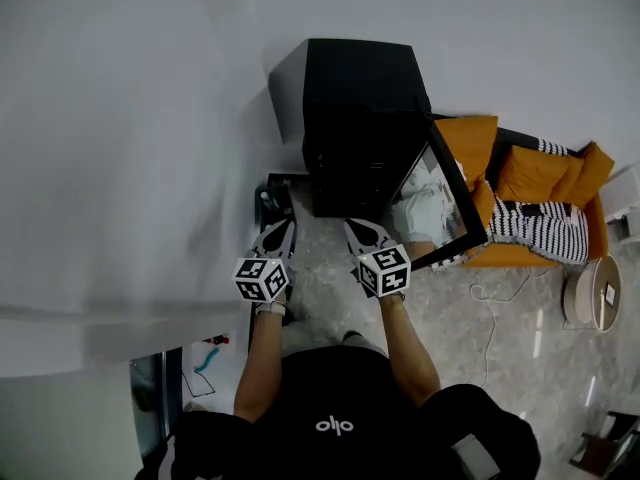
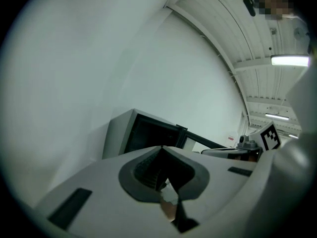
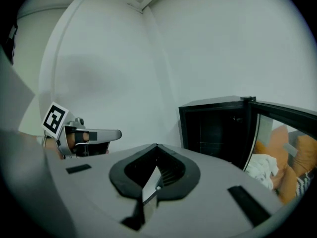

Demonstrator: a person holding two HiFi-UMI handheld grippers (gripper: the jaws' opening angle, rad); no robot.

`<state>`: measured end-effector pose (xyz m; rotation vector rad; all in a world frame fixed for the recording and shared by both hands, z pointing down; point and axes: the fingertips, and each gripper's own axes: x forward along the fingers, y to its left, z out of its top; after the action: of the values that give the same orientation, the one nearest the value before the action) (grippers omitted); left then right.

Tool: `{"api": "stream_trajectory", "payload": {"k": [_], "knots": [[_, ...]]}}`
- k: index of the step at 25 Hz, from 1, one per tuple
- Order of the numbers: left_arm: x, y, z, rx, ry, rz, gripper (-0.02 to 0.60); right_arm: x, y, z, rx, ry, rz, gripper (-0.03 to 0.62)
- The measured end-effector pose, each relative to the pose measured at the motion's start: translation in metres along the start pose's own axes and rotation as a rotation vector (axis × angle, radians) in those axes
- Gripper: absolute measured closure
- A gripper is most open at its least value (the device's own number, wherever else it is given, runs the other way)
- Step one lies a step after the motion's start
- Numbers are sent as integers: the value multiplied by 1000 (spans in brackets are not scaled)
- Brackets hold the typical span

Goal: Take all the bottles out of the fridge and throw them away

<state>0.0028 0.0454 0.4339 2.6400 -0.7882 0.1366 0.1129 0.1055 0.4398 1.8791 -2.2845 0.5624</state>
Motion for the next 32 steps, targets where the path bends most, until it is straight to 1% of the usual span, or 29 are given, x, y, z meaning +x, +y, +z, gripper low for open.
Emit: {"api": "stream_trajectory", "payload": {"k": [3, 6, 10, 15, 20, 25, 32], "knots": [[6, -44, -3, 35, 7, -9, 575, -38, -19, -1, 13, -14, 5, 586], [10, -77, -1, 65, 0, -6, 575, -70, -40, -3, 18, -22, 11, 586], [8, -113, -4, 81, -14, -8, 575, -103, -63, -8, 30, -33, 13, 586], [1, -143, -9, 79, -15, -34, 575, -129, -68, -8, 17, -43, 36, 586], [-11, -159, -8, 102, -14, -18, 575, -145, -62, -7, 3, -36, 67, 585], [-25, -156, -9, 109, -17, 16, 575, -153, -54, -11, -3, -28, 84, 586], [-38, -155, -1, 129, -35, 32, 575, -156, -46, -10, -23, -24, 83, 586]]}}
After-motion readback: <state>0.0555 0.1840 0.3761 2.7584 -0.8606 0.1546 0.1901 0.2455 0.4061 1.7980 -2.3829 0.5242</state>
